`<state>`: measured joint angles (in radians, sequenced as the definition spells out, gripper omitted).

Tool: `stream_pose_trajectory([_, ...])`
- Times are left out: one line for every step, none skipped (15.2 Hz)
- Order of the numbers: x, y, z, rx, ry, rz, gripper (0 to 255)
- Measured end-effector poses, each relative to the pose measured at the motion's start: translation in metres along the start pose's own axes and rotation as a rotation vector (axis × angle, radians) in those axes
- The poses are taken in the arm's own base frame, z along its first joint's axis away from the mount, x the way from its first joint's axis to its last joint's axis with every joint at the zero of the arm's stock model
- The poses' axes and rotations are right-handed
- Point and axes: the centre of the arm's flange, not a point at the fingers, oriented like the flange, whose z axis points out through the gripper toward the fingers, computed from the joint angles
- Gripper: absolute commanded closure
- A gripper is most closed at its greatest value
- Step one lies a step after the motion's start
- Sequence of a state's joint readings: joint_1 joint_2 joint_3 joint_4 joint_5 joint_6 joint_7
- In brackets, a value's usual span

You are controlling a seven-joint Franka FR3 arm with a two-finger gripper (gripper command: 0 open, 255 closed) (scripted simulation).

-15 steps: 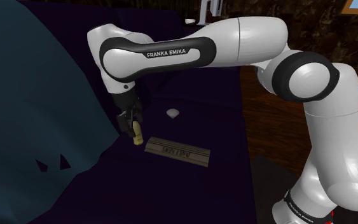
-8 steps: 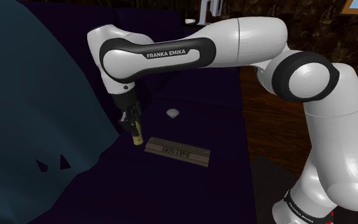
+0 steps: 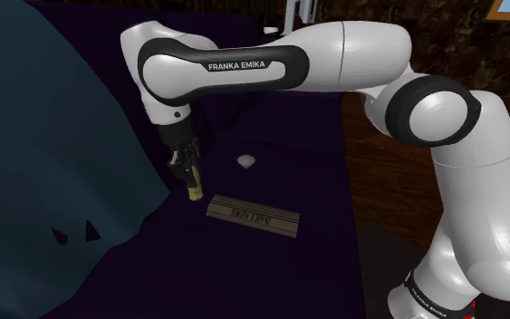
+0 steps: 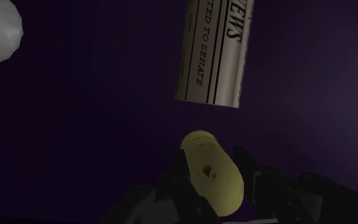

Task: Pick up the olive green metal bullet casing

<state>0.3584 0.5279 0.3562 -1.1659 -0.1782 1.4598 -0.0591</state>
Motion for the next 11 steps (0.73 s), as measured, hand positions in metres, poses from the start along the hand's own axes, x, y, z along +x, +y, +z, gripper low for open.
stream_pose_trajectory([-0.001, 0.001, -0.004, 0.000, 0.000, 0.000, 255])
stream_pose_trajectory([-0.003, 0.001, -0.009, 0.000, 0.000, 0.000, 255])
stream_pose_trajectory([-0.004, 0.000, -0.015, 0.000, 0.000, 0.000, 255])
stream_pose_trajectory([-0.005, -0.001, -0.020, 0.000, 0.000, 0.000, 255])
stream_pose_trajectory([-0.005, -0.001, -0.025, 0.000, 0.000, 0.000, 255])
stream_pose_trajectory([-0.006, 0.000, -0.030, 0.000, 0.000, 0.000, 255])
stream_pose_trajectory([-0.006, 0.000, -0.036, 0.000, 0.000, 0.000, 255])
stream_pose_trajectory([-0.008, 0.000, -0.041, 0.000, 0.000, 0.000, 255])
stream_pose_trajectory([-0.010, 0.000, -0.047, 0.000, 0.000, 0.000, 255])
stream_pose_trajectory([-0.011, -0.001, -0.051, 0.000, 0.000, 0.000, 255])
stream_pose_trajectory([-0.011, -0.001, -0.054, 0.000, 0.000, 0.000, 255])
